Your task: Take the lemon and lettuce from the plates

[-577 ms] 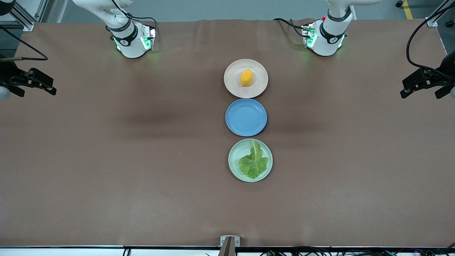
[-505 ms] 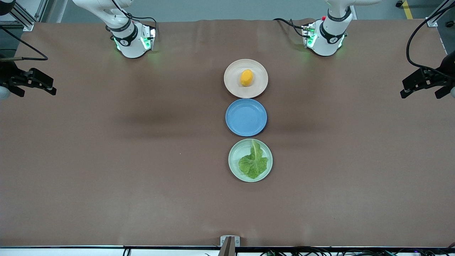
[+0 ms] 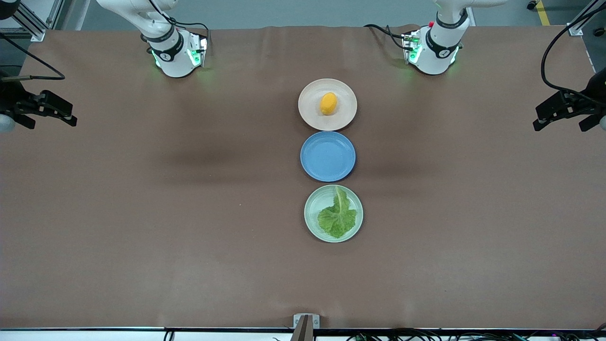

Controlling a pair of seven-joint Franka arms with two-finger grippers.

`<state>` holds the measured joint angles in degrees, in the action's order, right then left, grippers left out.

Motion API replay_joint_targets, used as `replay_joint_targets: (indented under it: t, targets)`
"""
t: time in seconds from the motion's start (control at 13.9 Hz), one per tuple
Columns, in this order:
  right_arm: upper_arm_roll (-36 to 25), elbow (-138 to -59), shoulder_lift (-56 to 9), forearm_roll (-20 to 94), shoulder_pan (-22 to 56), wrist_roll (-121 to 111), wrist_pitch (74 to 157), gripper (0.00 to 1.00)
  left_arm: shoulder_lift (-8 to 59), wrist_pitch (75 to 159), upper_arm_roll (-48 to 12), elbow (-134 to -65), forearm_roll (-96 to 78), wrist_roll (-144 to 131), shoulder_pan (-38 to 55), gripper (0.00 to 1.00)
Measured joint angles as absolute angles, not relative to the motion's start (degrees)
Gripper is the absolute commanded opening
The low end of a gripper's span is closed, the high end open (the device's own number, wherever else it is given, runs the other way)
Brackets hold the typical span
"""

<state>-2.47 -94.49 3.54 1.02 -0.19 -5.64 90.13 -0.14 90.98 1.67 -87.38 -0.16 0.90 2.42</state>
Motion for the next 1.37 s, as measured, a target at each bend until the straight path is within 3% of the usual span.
replay_joint_targets:
  t: [0.36,0.79,1.37]
  targets:
    - [-2.47,-94.5,3.54,1.14,-0.19,-5.49,89.85,1.0,2.34,90.96,0.91,-87.99,-0.18,0.72,3.48,1.0]
    - [-2.47,-94.51,3.56,1.14,-0.19,-5.05,89.6,1.0,11.57,92.04,-0.46,-88.41,-0.23,-14.93,12.11,1.0]
    - [-2.47,-94.51,3.57,1.13,-0.18,-4.7,89.47,1.0,24.17,105.56,-0.64,-87.69,-0.23,-44.61,23.25,1.0]
